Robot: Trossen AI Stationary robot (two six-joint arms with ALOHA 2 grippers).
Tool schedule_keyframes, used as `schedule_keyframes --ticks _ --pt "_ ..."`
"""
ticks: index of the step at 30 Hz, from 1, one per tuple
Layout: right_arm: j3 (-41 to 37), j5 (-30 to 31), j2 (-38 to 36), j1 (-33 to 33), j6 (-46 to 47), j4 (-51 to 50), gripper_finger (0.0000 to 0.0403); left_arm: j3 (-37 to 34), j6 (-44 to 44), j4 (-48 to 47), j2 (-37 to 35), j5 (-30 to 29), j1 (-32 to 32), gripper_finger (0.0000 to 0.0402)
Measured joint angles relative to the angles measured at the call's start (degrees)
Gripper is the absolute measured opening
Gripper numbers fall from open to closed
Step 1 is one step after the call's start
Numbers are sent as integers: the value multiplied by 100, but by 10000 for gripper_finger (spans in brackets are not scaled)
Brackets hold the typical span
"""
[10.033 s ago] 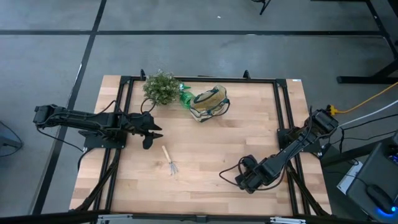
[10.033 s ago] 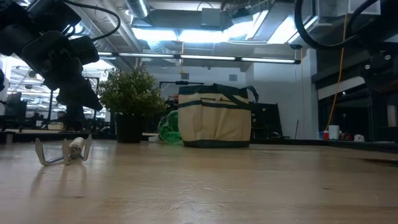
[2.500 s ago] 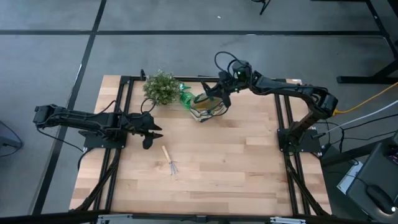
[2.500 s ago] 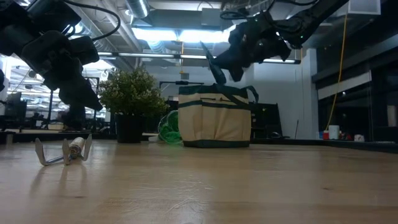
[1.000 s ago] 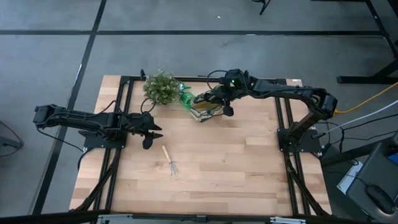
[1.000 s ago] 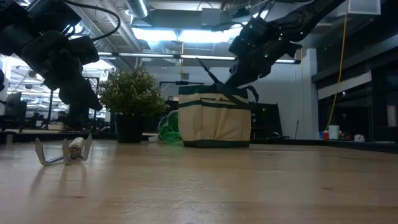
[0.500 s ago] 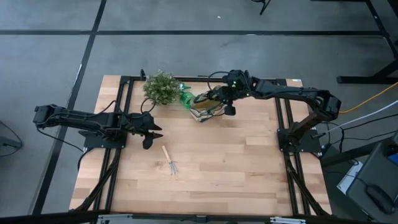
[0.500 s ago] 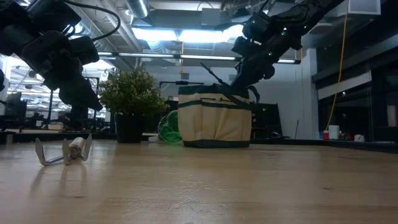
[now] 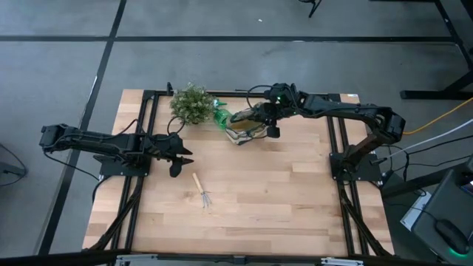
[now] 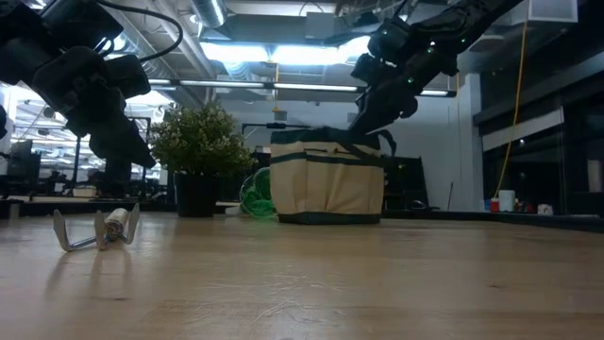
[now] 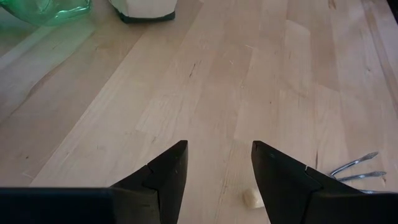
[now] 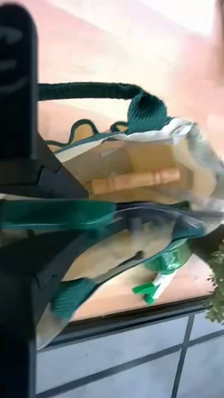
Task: Pick & Place Garden tools in Gardening bag
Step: Put the fruit pruner into the gardening bag, then move the gardening bag slightly to the right center on the table
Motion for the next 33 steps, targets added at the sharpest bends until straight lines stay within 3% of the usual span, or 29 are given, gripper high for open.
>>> schedule_keyframes --ticks 8,20,33 --pt "0 -72 -2 4 509 5 136 -2 0 0 -2 2 0 175" --pt "0 -77 -99 60 2270 -27 142 0 0 0 -1 2 -2 173" --pt "0 -74 -409 408 1603 -350 142 0 0 -1 -2 1 -1 175"
